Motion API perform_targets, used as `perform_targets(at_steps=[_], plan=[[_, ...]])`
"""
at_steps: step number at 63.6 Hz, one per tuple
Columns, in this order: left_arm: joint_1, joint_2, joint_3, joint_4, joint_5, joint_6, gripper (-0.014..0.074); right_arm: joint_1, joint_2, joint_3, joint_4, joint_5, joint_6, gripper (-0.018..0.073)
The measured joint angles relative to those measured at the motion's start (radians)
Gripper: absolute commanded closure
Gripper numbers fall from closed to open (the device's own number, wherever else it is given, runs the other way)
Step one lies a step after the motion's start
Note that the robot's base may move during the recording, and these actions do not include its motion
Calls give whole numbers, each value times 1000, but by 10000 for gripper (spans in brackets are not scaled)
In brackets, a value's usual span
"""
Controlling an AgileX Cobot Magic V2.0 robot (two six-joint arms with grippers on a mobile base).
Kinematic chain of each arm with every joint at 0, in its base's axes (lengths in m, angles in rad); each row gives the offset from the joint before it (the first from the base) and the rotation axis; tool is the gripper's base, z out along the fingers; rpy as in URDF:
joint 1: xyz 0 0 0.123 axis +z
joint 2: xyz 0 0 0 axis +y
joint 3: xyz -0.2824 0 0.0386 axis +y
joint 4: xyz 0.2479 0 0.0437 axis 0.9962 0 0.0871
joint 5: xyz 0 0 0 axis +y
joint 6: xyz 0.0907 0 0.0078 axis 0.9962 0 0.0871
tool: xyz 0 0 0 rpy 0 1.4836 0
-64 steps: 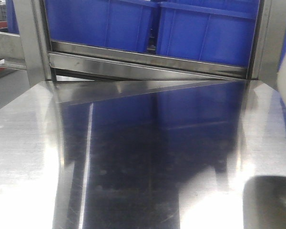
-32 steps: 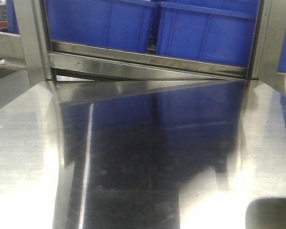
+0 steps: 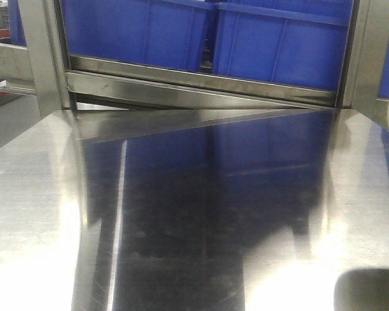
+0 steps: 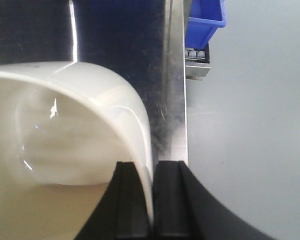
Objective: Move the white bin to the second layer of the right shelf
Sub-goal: 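Hold the bin in the right gripper while backing away from the table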
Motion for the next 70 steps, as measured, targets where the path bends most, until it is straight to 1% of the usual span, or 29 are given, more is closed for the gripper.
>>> perform_targets(at_steps=[70], plan=[[0, 0, 0, 0, 0, 0, 512, 0, 0, 0, 4, -3, -2, 511]])
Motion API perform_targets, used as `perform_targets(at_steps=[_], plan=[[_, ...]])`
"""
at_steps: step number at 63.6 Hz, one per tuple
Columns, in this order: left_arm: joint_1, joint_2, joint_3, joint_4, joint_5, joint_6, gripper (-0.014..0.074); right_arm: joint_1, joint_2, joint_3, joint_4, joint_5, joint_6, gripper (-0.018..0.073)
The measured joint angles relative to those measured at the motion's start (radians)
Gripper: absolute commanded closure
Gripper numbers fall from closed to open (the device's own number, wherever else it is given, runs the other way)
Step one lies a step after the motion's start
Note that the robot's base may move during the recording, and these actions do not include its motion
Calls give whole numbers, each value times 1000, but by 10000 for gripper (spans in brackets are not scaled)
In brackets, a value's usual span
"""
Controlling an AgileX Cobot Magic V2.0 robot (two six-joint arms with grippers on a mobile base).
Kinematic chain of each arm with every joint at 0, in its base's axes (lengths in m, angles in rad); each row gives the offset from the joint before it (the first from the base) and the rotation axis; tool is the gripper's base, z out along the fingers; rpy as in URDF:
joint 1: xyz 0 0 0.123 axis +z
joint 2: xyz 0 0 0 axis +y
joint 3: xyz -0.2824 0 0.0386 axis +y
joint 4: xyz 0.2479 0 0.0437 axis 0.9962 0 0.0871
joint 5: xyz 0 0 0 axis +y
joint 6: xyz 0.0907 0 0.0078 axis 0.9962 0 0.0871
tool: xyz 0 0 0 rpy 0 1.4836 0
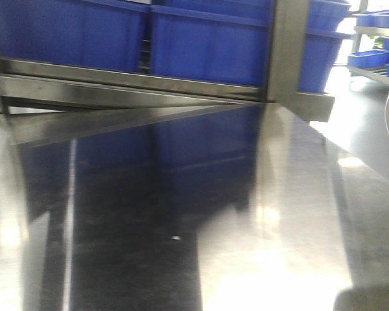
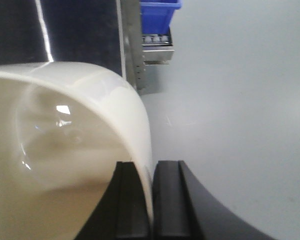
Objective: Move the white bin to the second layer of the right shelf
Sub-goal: 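Hold the bin in the right gripper while backing away from the table, then drive along the yellow-lined aisle holding the bin in the right gripper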
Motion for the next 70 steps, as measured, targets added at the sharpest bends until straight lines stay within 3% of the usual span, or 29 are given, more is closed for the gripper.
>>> perform_targets(at_steps=[70], plan=[[0, 0, 0, 0, 0, 0, 512, 0, 0, 0, 0, 0, 0, 511]])
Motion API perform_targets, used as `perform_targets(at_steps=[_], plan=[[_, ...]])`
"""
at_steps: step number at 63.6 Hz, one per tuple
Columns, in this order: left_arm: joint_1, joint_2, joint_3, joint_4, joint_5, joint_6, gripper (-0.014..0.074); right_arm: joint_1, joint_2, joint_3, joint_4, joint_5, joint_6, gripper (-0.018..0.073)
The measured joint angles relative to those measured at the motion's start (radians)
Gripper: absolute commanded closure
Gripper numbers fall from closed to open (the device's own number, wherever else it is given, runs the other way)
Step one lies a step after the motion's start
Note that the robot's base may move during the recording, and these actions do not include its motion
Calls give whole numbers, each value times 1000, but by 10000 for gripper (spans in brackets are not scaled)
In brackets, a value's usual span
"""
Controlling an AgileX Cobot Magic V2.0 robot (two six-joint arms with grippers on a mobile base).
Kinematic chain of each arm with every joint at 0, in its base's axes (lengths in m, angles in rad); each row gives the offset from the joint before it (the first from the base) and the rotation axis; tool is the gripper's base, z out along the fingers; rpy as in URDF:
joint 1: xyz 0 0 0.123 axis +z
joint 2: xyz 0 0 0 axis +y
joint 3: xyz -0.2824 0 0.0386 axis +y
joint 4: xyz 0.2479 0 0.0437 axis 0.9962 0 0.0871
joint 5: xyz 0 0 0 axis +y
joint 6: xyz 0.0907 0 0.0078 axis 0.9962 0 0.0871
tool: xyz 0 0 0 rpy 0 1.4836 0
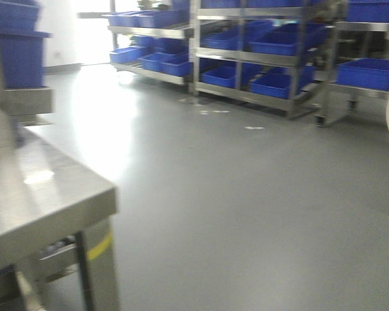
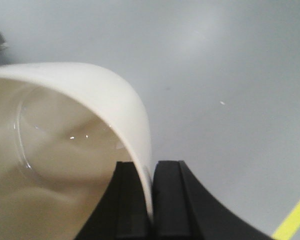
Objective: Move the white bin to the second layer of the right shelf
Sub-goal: 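Drive along the yellow-lined aisle holding the bin in the right gripper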
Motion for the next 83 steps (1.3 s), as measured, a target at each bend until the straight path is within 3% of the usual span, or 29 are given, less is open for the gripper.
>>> perform_targets(at_steps=[83], plan=[[0, 0, 0, 0, 0, 0, 512, 0, 0, 0, 0, 0, 0, 511]])
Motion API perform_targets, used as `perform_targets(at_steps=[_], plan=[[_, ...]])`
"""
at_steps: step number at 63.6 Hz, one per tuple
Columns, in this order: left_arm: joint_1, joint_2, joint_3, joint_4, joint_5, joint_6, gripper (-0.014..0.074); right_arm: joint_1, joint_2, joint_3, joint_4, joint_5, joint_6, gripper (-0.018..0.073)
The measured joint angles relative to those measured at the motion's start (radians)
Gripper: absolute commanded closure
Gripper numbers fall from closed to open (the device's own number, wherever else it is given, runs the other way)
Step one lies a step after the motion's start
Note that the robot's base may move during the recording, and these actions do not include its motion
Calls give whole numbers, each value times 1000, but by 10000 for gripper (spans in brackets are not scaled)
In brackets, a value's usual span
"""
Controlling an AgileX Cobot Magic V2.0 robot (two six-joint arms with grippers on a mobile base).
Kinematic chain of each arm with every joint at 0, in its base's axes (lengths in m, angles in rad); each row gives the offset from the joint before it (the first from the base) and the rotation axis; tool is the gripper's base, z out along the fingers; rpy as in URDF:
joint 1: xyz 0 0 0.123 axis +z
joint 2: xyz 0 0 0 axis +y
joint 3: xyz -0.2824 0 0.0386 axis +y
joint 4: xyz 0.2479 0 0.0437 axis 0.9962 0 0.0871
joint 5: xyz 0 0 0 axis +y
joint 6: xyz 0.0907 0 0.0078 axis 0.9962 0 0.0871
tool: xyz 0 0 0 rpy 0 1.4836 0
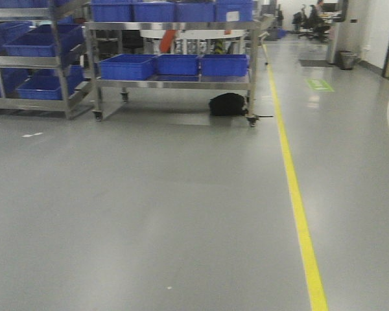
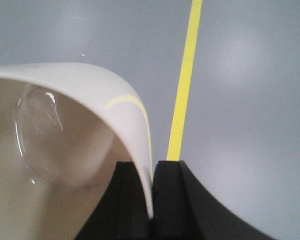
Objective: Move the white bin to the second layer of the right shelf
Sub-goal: 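Drive along the yellow-lined aisle holding the bin in the right gripper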
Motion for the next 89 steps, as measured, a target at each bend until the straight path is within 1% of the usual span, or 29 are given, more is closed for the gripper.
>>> perform_targets(at_steps=[89], plan=[[0, 0, 0, 0, 0, 0, 512, 0, 0, 0, 0, 0, 0, 511]])
